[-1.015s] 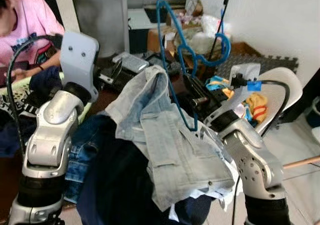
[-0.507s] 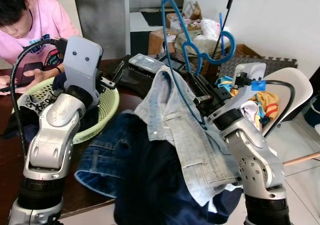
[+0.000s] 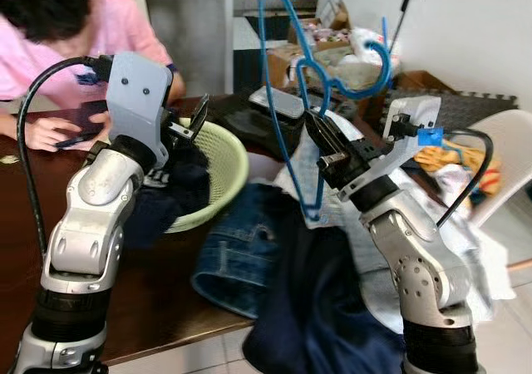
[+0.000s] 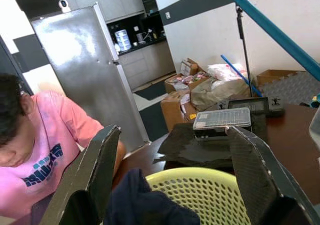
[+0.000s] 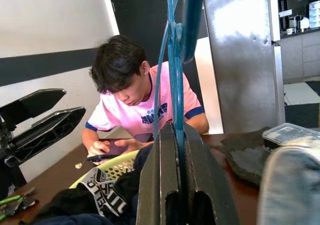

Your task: Hang hanger

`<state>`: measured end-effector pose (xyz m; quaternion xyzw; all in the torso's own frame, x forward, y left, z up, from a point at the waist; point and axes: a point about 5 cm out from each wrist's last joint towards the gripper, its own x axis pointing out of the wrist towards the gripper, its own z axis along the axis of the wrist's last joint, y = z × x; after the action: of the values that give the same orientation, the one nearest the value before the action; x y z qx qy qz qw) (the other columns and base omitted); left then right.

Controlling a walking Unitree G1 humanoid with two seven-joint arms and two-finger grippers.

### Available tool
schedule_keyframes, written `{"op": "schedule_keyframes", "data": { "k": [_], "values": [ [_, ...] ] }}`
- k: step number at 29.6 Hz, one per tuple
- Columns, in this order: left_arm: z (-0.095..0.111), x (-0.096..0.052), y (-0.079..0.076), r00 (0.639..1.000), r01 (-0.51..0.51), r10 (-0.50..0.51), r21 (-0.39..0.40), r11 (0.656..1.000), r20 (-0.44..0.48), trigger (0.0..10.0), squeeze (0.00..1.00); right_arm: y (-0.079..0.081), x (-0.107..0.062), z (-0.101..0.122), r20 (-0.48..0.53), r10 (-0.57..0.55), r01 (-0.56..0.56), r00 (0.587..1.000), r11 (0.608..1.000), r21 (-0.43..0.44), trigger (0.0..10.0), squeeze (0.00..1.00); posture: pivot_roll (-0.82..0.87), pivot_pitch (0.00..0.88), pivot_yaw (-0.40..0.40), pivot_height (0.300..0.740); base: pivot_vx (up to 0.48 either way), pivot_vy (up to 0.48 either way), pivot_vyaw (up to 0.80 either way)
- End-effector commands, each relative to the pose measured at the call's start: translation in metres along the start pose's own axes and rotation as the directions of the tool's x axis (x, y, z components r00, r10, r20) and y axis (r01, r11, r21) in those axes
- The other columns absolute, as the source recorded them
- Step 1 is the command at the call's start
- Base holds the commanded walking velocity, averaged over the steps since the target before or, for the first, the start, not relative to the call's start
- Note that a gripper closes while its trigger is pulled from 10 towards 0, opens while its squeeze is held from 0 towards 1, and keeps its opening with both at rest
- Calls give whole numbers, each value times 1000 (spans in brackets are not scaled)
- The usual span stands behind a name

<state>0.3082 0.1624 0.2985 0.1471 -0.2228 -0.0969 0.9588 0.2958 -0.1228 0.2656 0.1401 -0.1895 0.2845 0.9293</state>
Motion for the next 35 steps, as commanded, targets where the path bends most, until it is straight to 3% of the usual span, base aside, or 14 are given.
{"op": "schedule_keyframes", "data": {
  "k": [1, 9, 26, 35],
  "values": [
    [-1, 1, -2, 1000, 1, -1, -4, 1000, -1, 10000, 0, 2, 0, 5, 13, 13, -13, 1000, 1000, -5, 10000, 0, 65, 69, -40, 740, 0, 349, 0],
    [-6, 1, 3, 999, -41, 41, -11, 999, -28, 10000, 0, 6, 1, 3, -15, 31, -32, 999, 999, -38, 10000, 0, 64, 69, -39, 740, 0, 0, 0],
    [-11, 2, 4, 997, -63, 63, -3, 998, -49, 10000, 0, 11, 1, 0, -30, 59, -60, 998, 998, -31, 10000, 0, 66, 75, -41, 740, 0, -480, 0],
    [-20, 2, 6, 993, -97, 96, -15, 995, -71, 10000, 0, 12, -1, -2, -46, 66, -67, 997, 997, -36, 10000, 0, 64, 72, -38, 740, 0, 0, 0]
  ]
}}
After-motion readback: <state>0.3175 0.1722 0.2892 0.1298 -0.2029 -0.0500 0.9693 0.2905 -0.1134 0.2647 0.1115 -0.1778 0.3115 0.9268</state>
